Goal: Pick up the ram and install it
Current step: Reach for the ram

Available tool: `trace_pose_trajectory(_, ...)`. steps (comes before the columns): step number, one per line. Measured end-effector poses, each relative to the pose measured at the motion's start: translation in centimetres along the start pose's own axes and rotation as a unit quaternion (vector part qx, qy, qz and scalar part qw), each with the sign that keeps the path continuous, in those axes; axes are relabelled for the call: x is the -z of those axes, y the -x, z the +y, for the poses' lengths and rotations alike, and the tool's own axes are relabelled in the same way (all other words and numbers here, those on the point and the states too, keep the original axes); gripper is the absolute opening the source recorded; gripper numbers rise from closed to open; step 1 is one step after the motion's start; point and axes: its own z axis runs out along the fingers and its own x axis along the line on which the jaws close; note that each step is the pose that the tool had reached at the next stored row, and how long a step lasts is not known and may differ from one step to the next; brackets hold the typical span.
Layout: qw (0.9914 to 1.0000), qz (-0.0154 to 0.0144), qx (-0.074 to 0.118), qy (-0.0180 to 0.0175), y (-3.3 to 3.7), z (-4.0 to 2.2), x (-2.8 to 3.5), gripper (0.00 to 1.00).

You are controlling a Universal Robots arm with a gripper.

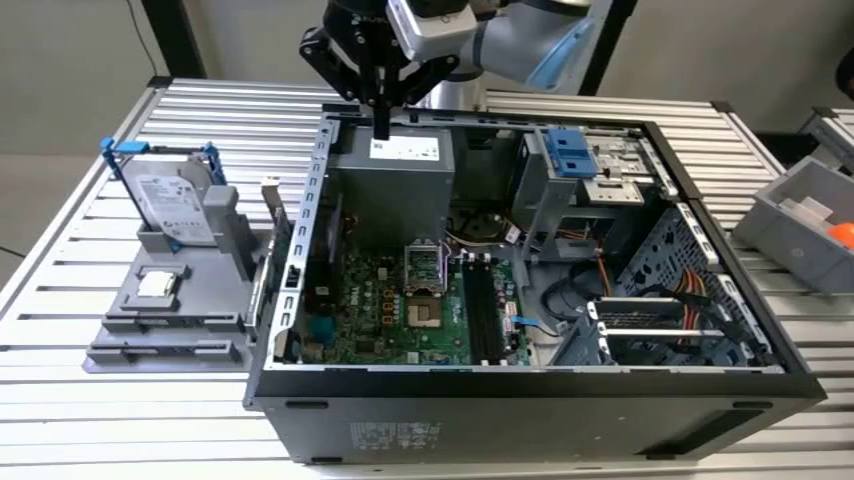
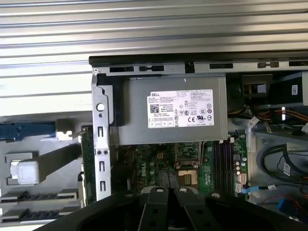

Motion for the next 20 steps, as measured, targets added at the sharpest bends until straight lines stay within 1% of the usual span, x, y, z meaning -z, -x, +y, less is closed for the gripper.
trace_pose_trajectory(10,1.0,0.0001,0.0,-0.0001,-1.15,-0.08,0.03,0.0)
trace_pose_trajectory(15,1.0,0.0,0.0,0.0,-1.9,-0.13,0.05,0.0)
trace_pose_trajectory(17,1.0,0.0,0.0,0.0001,-2.06,-0.14,0.04,0.0)
trace_pose_trajectory(20,1.0,0.0001,0.0,0.0,-2.07,-0.14,0.05,0.0)
